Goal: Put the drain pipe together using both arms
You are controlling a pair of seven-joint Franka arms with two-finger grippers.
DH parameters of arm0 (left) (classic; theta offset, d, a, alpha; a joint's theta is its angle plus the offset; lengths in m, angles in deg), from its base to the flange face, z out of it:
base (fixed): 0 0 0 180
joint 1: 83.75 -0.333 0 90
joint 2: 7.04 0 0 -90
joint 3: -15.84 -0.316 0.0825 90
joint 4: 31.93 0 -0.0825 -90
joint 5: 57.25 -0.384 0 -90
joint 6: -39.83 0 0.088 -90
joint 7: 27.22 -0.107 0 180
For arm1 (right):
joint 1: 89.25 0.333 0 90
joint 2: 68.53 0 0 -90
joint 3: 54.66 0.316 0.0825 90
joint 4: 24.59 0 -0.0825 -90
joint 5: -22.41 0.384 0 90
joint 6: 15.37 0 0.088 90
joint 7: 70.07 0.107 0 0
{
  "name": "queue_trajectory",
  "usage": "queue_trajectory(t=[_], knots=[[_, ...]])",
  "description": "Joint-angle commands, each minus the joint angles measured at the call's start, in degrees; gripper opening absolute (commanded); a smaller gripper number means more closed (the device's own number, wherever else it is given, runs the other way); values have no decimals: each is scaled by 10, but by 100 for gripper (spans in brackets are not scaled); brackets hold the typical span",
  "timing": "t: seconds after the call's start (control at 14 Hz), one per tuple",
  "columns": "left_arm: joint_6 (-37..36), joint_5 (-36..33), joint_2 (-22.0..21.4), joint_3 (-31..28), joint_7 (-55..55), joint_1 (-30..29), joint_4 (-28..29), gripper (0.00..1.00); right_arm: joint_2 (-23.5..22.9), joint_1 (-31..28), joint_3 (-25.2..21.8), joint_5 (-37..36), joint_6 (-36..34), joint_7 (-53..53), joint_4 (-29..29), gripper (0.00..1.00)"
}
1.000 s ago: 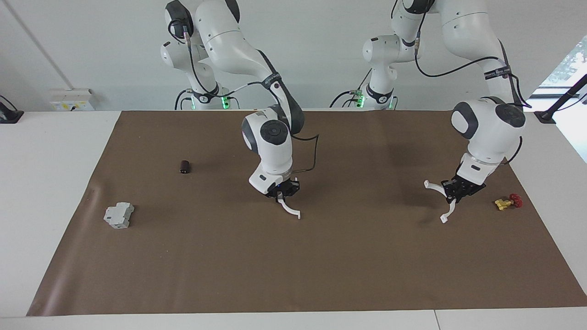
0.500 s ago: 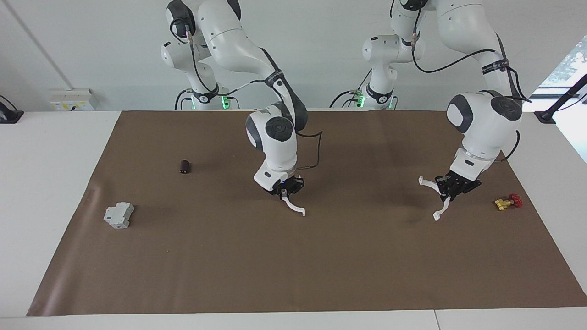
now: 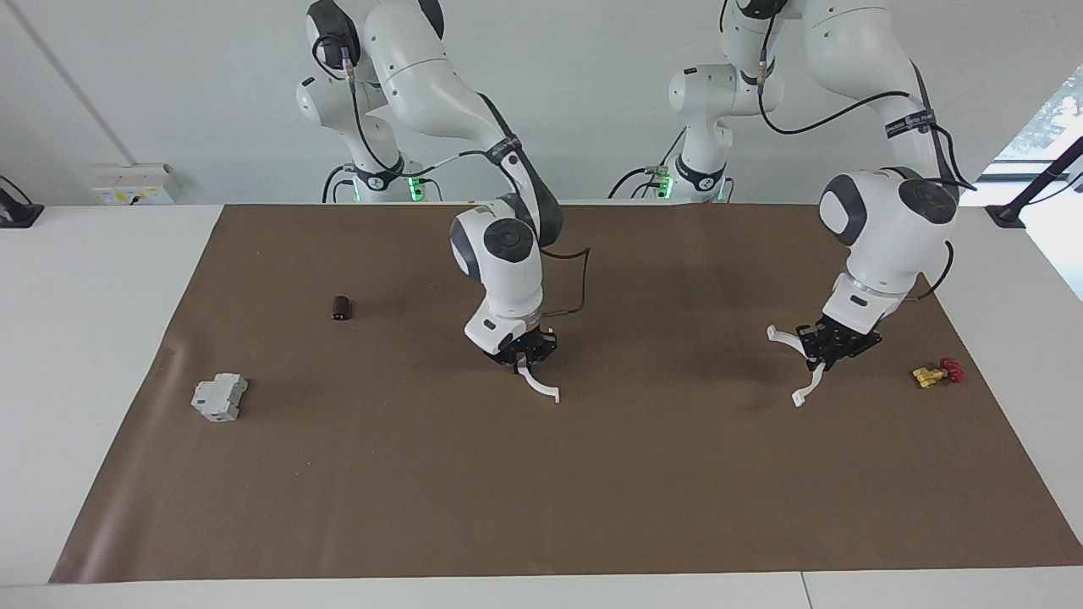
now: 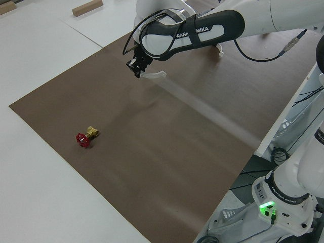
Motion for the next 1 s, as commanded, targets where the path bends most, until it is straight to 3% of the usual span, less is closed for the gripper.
queue_trajectory(t=[0.0, 0.07, 0.21, 0.43, 0.57, 0.93], knots=[[-8, -1, -6, -5, 12, 13, -1, 0, 18, -3, 3, 4, 5, 6, -17, 51], [-9, -1, -6, -5, 12, 15, -1, 0, 18, -3, 3, 4, 2, 7, -12, 73], [-8, 0, -6, -5, 13, 21, -1, 0, 16, -6, 3, 5, -27, 20, 21, 88], [-9, -1, -7, -5, 59, 57, 1, 0, 18, -29, 1, 5, -128, 31, 109, 90], [-9, -2, -7, -5, 107, 100, 0, 0, 62, -74, 0, 3, -165, 25, 110, 100], [-12, -68, 18, -5, 297, 227, -19, 0, 155, -178, -3, -3, -294, -60, 113, 100]])
